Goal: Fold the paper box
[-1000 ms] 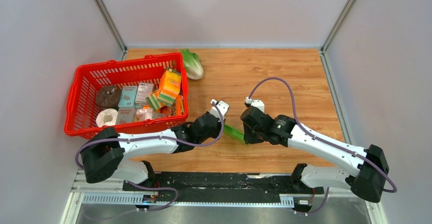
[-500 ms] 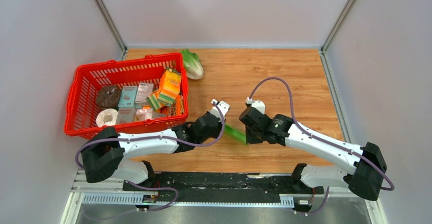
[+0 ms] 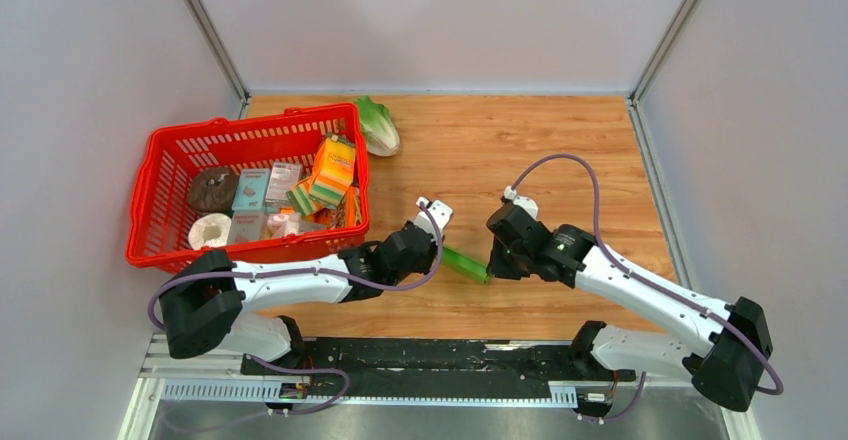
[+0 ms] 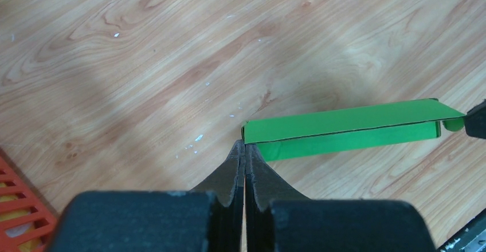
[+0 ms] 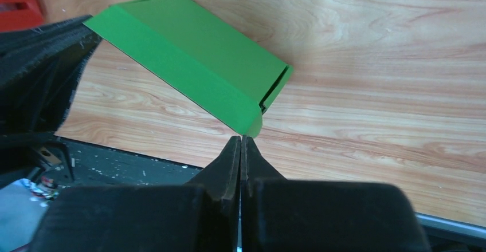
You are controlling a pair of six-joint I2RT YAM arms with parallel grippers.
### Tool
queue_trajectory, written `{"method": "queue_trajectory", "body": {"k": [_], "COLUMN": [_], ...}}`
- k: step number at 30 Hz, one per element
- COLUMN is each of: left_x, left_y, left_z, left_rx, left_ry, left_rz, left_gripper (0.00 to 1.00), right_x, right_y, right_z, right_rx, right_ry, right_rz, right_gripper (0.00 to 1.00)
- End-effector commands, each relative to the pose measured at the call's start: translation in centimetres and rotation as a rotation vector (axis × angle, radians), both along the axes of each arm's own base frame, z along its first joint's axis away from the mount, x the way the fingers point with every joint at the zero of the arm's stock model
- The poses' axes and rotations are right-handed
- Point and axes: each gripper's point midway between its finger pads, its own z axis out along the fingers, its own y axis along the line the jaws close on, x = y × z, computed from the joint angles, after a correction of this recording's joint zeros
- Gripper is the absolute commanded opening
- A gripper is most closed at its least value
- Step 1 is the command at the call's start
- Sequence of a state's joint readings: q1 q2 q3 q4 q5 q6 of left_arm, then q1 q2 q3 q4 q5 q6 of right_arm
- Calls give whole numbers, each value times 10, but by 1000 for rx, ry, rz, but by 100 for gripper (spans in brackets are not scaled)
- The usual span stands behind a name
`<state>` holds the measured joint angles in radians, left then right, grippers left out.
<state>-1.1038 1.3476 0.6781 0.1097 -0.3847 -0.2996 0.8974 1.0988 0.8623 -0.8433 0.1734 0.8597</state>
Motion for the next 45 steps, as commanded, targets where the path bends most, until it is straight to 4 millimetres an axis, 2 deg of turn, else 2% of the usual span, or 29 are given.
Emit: {"method": "queue_trajectory", "body": {"k": [1,2,3,5,7,9,17,22,30,37,38,39,40,45], "left_x": [-1,-1,-1,-1,-1,-1,-1,-1,-2,-5,-5,-6,-6,-8], "left_y": [-9,-9,-10,-10,-12,-13,-13,-13,-14,-14,-15,-15,-15,-17], "left_z": [6,6,8,9,10,10,13,11,11,10,10,10,10,10], "left_rx": [1,0,0,-1,-5,-5,8,11,15,15,15,14,14,8], "left_ry": [-8,-7,-7,-5,-6,-7,-11,-7,-8,-4,-5,-4,-4,-1], "left_rz": [-24,-23,-24,-22,-23,-25,-33,-35,-42,-46,-48,-49,-49,-52], "left_gripper": [0,0,0,0,0,0,0,0,0,0,0,0,0,0], "right_x": [5,3,0,-2,-1,-1,4,4,-1,0,0,1,1,3], "right_y": [10,8,6,-2,-8,-1,0,2,12,23,22,24,26,27], "right_z": [14,13,11,6,0,-1,-13,-18,-2,10,9,9,10,6], "right_rx": [118,105,73,10,-60,-59,-104,-104,-34,62,70,87,102,129], "right_ry": [-12,-8,-4,0,-1,-21,-22,-7,10,36,46,49,53,65], "right_rz": [-22,-8,30,43,56,81,72,64,64,49,39,36,29,8], "right_gripper": [0,1,16,30,34,36,30,19,4,2,4,11,14,13]}}
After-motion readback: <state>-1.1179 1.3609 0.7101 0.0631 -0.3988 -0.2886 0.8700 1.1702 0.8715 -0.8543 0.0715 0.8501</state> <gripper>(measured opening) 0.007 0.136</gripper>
